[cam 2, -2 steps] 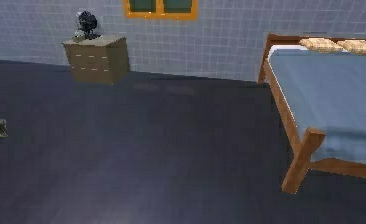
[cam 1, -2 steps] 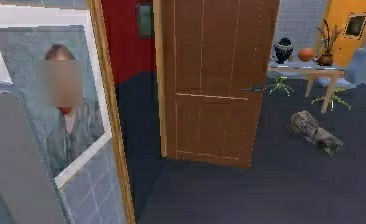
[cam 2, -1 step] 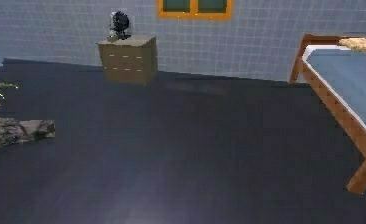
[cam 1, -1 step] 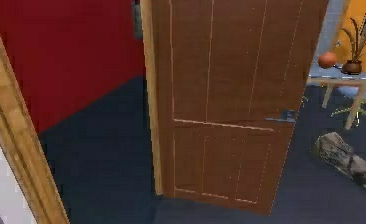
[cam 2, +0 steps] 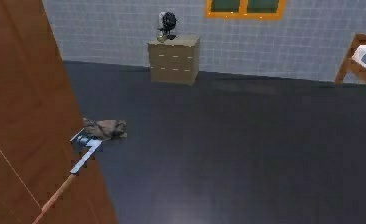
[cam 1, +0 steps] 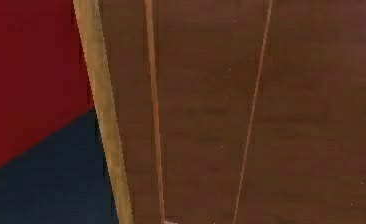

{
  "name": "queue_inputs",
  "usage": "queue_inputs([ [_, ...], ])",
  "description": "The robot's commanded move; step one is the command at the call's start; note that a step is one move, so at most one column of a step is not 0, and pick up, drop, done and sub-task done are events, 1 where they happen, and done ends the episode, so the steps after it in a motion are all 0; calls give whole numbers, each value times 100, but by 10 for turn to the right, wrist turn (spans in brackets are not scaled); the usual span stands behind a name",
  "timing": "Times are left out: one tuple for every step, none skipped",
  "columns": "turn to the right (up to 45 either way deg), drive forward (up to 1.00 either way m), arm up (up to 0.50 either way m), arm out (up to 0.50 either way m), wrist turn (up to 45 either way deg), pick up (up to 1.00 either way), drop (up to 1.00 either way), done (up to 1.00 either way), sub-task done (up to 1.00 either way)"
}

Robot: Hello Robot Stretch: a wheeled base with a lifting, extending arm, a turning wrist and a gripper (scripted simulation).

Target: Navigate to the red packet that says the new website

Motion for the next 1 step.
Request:
queue_inputs([
  [-450, 0, 0, 0, 0, 0, 0, 0, 0],
])
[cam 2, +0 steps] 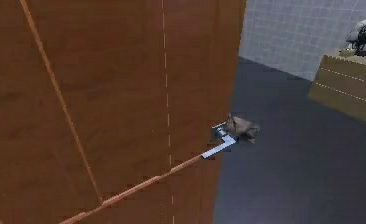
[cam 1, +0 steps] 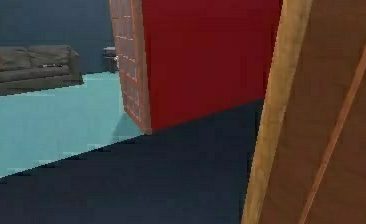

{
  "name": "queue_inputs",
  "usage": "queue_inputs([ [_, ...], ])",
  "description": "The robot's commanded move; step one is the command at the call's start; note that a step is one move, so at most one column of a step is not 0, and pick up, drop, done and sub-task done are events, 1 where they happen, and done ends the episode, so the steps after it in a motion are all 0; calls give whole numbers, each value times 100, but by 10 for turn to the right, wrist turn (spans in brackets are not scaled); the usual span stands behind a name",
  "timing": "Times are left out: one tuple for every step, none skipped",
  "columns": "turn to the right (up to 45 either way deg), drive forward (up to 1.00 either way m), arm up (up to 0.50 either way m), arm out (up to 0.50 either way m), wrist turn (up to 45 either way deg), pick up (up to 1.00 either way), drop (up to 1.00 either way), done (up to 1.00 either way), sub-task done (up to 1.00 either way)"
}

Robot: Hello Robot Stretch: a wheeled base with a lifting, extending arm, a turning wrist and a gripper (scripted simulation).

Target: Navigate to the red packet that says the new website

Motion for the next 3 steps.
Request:
queue_inputs([
  [-270, 0, 0, 0, 0, 0, 0, 0, 0],
  [0, 60, 0, 0, 0, 0, 0, 0, 0],
  [-450, 0, 0, 0, 0, 0, 0, 0, 0],
])
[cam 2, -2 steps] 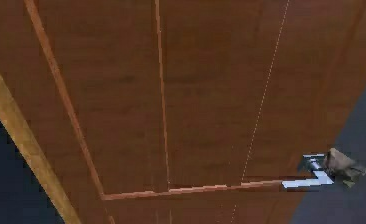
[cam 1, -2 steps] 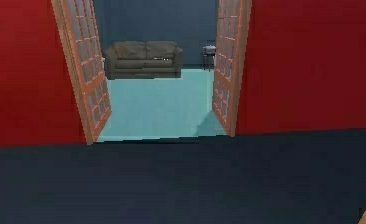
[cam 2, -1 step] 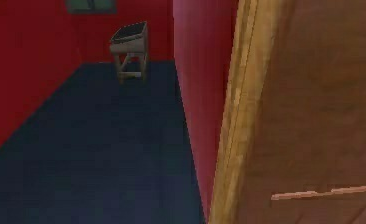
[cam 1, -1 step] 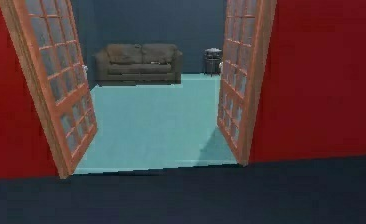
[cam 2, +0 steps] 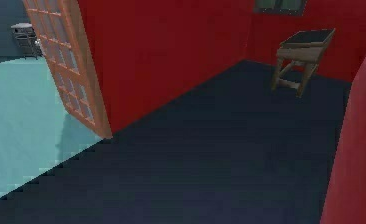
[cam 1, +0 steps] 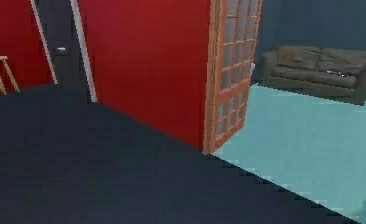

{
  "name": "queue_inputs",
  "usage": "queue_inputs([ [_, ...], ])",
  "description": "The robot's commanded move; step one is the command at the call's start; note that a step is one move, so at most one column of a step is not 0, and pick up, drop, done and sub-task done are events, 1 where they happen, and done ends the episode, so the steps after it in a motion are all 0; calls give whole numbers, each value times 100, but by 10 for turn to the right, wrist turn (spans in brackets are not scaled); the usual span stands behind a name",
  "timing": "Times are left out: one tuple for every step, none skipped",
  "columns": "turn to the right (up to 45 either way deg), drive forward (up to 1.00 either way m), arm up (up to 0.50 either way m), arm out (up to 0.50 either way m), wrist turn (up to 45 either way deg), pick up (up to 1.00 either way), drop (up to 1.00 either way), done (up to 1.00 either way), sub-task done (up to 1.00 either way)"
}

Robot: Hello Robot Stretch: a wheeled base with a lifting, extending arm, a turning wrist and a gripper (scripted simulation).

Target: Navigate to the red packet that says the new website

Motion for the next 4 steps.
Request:
queue_inputs([
  [-150, 0, 0, 0, 0, 0, 0, 0, 0],
  [0, 50, 0, 0, 0, 0, 0, 0, 0],
  [-360, 0, 0, 0, 0, 0, 0, 0, 0],
  [0, 100, 0, 0, 0, 0, 0, 0, 0],
])
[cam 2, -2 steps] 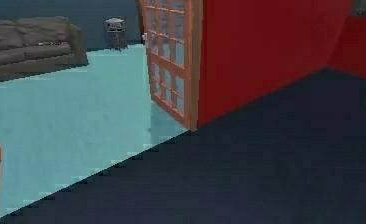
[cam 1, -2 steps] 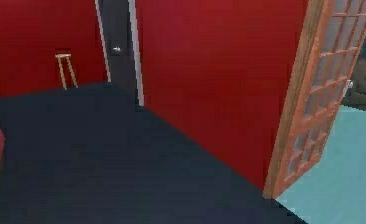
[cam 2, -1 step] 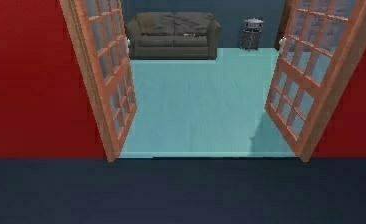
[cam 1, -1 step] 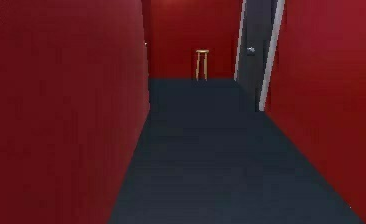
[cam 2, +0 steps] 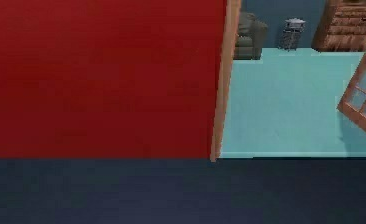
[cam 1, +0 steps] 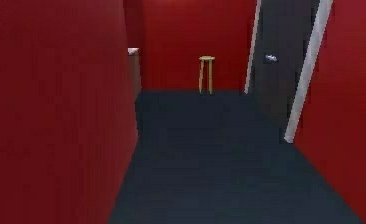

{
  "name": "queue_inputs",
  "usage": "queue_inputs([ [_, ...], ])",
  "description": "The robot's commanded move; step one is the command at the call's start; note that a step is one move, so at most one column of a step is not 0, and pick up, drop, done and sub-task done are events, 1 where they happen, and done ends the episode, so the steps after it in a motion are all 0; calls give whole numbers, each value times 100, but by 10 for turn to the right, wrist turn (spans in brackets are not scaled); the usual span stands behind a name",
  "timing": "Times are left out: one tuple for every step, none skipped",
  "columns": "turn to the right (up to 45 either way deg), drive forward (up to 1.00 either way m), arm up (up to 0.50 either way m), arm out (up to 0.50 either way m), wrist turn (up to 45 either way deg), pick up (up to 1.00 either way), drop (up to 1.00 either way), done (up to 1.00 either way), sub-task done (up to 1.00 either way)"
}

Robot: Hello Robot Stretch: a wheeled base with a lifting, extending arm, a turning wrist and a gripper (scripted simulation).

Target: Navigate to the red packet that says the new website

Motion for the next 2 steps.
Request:
queue_inputs([
  [0, 100, 0, 0, 0, 0, 0, 0, 0],
  [-30, 0, 0, 0, 0, 0, 0, 0, 0],
])
